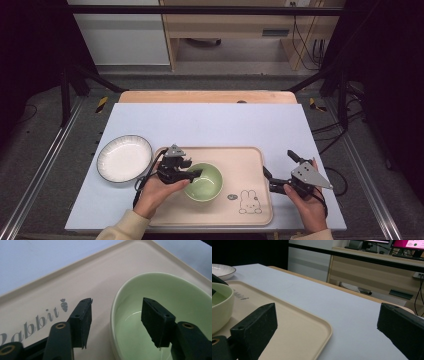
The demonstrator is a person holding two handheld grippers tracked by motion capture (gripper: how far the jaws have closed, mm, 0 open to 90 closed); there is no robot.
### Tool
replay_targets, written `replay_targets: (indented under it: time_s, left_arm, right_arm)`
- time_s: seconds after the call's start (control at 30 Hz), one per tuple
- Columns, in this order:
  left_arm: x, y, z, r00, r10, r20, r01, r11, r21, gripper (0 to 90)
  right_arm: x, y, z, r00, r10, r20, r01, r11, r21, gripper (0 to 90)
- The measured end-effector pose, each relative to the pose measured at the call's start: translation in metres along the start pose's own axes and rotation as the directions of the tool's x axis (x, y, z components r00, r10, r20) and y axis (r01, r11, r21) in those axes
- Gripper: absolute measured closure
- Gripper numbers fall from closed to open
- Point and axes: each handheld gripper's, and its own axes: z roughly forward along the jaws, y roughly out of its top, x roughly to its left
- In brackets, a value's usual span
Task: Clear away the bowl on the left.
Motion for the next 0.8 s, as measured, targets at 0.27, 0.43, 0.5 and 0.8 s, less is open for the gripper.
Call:
replay_targets:
  time_s: [0.27,0.43,0.5,0.8]
  left_arm:
    - [-0.0014,0.0017,-0.0018,0.9998,0.019,0.0,-0.019,0.9996,-0.019,34.2]
    - [-0.0024,0.0036,-0.0048,0.9993,0.037,-0.01,-0.038,0.9982,-0.047,32.2]
    - [-0.0025,0.0038,-0.0051,0.9992,0.039,-0.011,-0.04,0.998,-0.049,31.5]
    - [-0.0038,0.0061,-0.0082,0.9977,0.066,-0.015,-0.067,0.9939,-0.087,27.9]
  right_arm:
    - [0.0,-0.0001,0.0001,1.0,0.0,-0.001,0.0,1.0,0.001,3.0]
    - [0.0003,-0.0002,0.0003,1.0,0.0,-0.003,0.0,1.0,0.0,3.0]
    - [0.0003,-0.0003,0.0004,1.0,0.0,-0.003,0.0,1.0,0.001,3.0]
    - [0.0003,-0.0004,0.0005,1.0,-0.001,-0.005,0.001,1.0,0.002,3.0]
